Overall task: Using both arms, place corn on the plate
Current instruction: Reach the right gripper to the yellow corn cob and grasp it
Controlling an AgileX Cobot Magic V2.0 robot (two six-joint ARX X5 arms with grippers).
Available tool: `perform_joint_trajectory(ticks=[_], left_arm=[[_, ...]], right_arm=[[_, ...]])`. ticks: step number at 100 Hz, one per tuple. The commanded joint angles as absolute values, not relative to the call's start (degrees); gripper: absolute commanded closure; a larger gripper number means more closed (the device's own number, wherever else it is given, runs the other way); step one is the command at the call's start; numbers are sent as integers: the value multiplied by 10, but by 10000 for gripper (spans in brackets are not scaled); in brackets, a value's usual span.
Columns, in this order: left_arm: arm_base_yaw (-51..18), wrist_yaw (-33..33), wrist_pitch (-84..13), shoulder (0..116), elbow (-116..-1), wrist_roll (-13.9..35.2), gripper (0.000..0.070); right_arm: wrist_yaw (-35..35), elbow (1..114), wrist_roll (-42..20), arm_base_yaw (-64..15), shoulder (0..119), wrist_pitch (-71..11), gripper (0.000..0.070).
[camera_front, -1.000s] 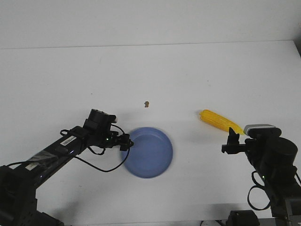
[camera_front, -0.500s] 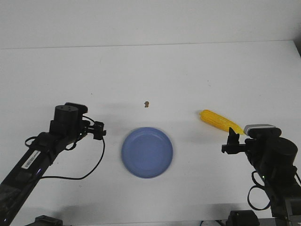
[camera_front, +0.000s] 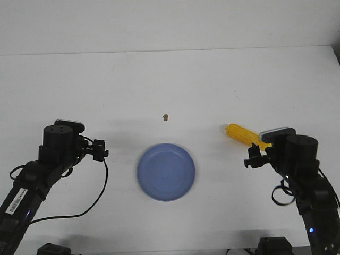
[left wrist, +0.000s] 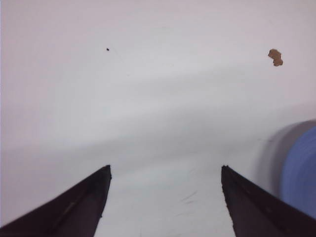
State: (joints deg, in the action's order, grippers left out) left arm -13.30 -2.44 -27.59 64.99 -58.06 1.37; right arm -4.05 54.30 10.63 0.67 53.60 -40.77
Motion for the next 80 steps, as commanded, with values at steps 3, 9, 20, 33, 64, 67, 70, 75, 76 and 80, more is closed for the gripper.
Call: perform_joint_trajectory(ticks=[3,9,20,33,64,67,70,75,76,80], left_arm=[[-135,-25,-274,655,-587,18,238],[-135,-25,-274,655,-587,20,237],[-135,-26,-274,655,-587,22,238],[-135,-26,-274,655,-587,24,238],[-135,-30,-274,655,-587,26,238],[-135,-30,-274,655,-587,27,238],[-135,-30,-274,655,-587,27,238],[-135,-30,-274,655,-587,27,238],[-135,-30,-274,655,-587,27,238],[-135,-30,-274,655,-587,27,238]], right_arm=[[-25,568,165,-2,591,-403,233],[-23,583,182,-8,633,-404,231],[-11,617,196,-12,708,-409,231],[-6,654,198,-12,782,-423,231],[-7,675,227,-12,876,-413,226],[-7,675,230,-12,882,-408,225],[-7,675,232,-12,885,-402,224],[-11,676,237,-12,893,-394,221],[-12,676,238,-12,894,-394,220],[-15,676,240,-11,900,-390,214]])
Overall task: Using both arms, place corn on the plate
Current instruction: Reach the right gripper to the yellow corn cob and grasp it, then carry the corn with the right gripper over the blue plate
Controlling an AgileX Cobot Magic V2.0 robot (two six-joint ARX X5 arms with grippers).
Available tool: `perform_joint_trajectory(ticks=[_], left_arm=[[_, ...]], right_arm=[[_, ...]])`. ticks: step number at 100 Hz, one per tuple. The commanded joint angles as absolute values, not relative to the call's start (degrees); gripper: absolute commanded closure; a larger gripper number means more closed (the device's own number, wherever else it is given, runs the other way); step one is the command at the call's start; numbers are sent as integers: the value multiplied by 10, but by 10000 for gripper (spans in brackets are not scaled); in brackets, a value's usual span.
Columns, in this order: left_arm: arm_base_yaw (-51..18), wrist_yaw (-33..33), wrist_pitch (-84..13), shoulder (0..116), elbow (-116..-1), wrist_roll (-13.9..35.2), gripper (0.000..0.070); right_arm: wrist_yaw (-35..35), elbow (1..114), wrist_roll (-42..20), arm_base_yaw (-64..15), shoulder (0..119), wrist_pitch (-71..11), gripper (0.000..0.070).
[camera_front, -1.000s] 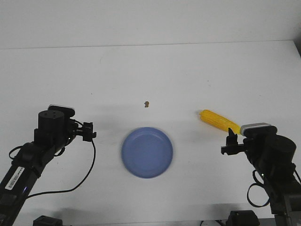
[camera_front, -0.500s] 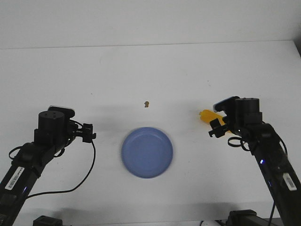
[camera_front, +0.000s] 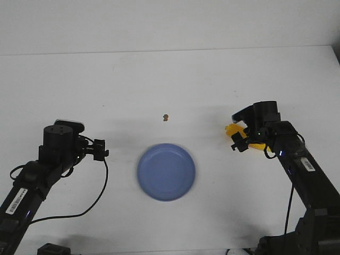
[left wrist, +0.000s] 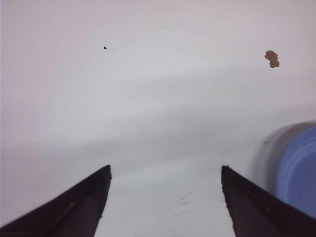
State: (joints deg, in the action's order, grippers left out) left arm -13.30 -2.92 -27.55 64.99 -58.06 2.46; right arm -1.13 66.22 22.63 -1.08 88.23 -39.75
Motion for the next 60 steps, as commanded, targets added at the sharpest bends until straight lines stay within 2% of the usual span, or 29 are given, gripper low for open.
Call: perform_joint_trajectory(ticks=[1,34,39,46,50,60], left_arm=[[-135,-30,-274,655,-587,27,238],[-135,-30,-273,655,-587,35,238],[-135,-30,-273,655,-587,35,238],[-135,-30,-273,655,-587,35,238],[-135,-30,-273,655,-587,35,238],[-135,-30,-273,655,-587,35,238]], right_arm=[[-15,676,240,-11,901,-390,214],[-30,676,233,-6,952,-390,223],[-31,676,230,-6,954,-392,283],[-30,676,225,-6,953,-392,447],[-31,676,223,-6,953,-393,511],[-32,682,206,-6,953,-410,528]])
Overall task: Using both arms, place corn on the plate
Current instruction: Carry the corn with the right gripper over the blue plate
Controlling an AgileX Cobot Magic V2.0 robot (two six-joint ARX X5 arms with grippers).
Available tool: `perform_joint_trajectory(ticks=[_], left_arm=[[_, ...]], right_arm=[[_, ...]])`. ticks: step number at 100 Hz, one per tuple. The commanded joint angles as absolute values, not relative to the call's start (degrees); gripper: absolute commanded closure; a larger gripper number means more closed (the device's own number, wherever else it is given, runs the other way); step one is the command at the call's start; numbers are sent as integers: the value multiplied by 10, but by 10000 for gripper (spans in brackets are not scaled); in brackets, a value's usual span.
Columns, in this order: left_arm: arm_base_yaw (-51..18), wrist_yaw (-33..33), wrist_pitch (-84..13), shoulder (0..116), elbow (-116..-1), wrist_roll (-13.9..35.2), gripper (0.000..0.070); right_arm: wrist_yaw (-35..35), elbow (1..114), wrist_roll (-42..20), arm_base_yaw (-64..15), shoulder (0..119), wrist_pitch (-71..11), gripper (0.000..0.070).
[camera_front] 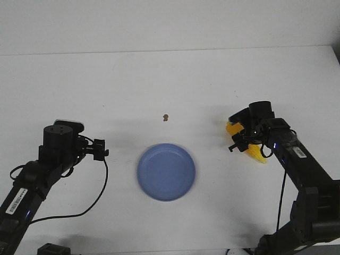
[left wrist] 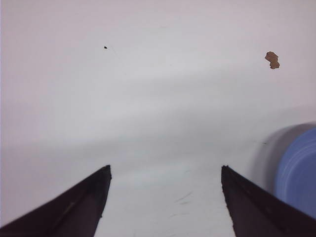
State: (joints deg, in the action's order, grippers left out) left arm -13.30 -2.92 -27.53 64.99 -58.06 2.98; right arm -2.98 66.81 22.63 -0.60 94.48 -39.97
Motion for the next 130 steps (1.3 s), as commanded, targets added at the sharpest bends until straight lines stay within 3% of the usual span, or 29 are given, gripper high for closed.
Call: perform_joint_trajectory(ticks=[1,25,43,62,78,97,109,130], left_arm=[[-135,-30,-273,655,-587,35,238],[-135,-30,-273,655,-587,35,238],[-135,-30,-273,655,-587,35,238],[-135,-30,-273,655,-587,35,238],[-135,-30,-273,655,-587,36,238],[-135,-30,-274,655,-587,37,238],[-135,-30,-274,655,-587,37,238],[-135,-30,-274,655,-587,37,238]], right_arm=[[-33,684,204,-6,953,-412,527],[-151,732,159,-31,918,-478,527],[-227,758,129,-105,871,-493,527],[-221,761,108,-213,870,-509,518],[-176,760,73,-297,882,-481,514],[-175,760,54,-343,914,-450,504],[-175,760,38,-355,943,-453,464],[-160,760,32,-368,959,-453,316]])
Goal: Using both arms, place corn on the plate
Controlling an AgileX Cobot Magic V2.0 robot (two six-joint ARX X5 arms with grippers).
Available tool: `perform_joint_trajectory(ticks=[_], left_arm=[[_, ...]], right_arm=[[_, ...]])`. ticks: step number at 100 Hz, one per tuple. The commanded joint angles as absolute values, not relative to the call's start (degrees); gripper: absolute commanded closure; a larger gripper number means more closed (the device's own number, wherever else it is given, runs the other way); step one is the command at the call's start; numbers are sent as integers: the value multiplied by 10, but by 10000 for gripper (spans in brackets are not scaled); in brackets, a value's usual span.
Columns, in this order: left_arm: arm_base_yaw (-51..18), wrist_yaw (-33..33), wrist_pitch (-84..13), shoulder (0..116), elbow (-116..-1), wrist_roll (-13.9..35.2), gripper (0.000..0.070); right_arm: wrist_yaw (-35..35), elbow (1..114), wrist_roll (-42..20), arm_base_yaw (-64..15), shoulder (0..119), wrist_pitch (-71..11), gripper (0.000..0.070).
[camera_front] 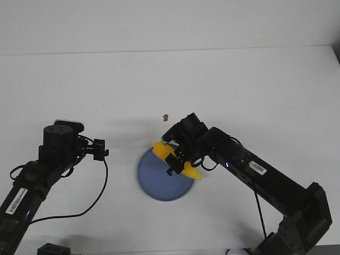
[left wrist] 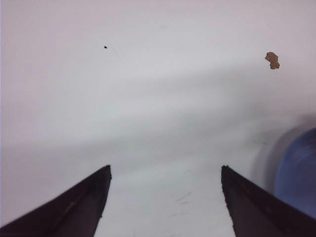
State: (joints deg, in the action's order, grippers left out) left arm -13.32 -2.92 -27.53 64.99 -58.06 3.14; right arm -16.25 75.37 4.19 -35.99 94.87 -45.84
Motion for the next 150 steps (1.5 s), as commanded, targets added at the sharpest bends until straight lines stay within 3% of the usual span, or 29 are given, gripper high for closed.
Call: perform_joint_trajectory(ticks=[1,48,73,84,97,115,150], left_arm=[[-135,-30,-274,655,-587,37,238],[-135,-30,-273,655,-587,40,239],[-135,-30,-263,655,-587,41,239],[-131,-27,-250,651,-587,39,239],[-117,-27,-229,634,-587,39,240],[-95,-27,-228,595,-586,21,239],[-60,-27,-140,462,-464,22,240]], right_arm=[[-160,760,32,-368,959,-453,313],[-161,760,27,-369,956,-449,265],[-158,760,13,-320,917,-422,265],[-117,760,13,-285,885,-421,265],[-70,757,13,-228,830,-410,266],[-70,716,13,-136,726,-354,266],[-75,502,13,-1,434,-235,266]])
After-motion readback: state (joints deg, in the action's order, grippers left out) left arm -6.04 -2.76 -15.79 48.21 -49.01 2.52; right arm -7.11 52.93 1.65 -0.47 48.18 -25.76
